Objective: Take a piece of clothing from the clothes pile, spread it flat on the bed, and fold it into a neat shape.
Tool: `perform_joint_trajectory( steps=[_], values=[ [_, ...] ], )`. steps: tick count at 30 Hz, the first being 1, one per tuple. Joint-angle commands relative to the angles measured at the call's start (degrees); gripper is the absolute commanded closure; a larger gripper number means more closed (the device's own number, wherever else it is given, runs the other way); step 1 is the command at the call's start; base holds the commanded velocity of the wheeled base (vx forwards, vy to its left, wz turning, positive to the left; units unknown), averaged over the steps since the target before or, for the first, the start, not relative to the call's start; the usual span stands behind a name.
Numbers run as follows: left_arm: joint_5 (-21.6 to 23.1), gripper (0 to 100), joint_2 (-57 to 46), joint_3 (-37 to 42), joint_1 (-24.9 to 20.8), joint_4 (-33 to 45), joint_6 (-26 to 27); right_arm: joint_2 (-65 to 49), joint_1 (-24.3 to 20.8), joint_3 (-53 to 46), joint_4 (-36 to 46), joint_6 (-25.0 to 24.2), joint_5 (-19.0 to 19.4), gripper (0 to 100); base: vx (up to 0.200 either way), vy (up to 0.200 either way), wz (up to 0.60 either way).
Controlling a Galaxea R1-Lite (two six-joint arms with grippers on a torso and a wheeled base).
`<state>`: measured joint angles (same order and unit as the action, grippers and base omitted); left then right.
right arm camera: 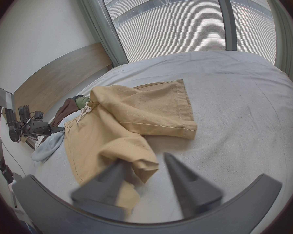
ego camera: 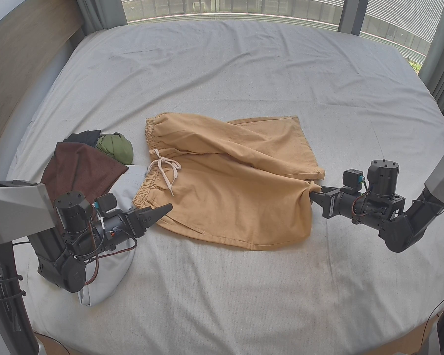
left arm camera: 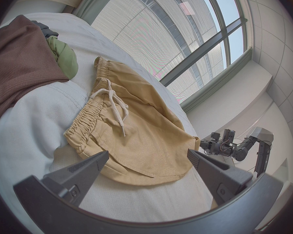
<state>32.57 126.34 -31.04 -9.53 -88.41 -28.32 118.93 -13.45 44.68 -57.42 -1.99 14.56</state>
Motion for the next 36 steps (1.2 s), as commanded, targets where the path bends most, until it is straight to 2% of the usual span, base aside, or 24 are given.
perform_joint_trajectory(
  steps=[1, 13, 23, 28, 35, 36],
  values=[
    [0.0, 0, 0.0, 0.0, 0.0, -0.1, 0.0, -0.1, 0.4, 0.1, -0.2, 0.0, -0.1, 0, 0.000, 0.000, 0.00],
    [0.0, 0, 0.0, 0.1, 0.0, -0.1, 0.0, -0.9, 2.5, 0.3, -1.0, 0.0, -1.0, 0, 0.000, 0.000, 0.00],
    [0.0, 0, 0.0, 0.2, 0.0, -0.1, -0.1, -1.4, 4.8, 2.1, -1.0, 0.1, -5.2, 0, 0.000, 0.000, 0.00],
    [0.0, 0, 0.0, 0.2, -0.1, -0.1, -0.1, -2.8, 4.8, 1.8, -1.0, 0.0, -5.8, 0, 0.000, 0.000, 0.00],
    [0.0, 0, 0.0, 0.3, -0.1, -0.1, -0.1, -6.9, 3.8, -4.2, -2.1, -0.6, -5.8, 0, 0.000, 0.000, 0.00],
    [0.0, 0, 0.0, 0.3, -0.1, -0.1, -0.1, -8.5, 3.5, -8.0, -2.7, -0.7, -5.6, 0, 0.000, 0.000, 0.00]
  ],
)
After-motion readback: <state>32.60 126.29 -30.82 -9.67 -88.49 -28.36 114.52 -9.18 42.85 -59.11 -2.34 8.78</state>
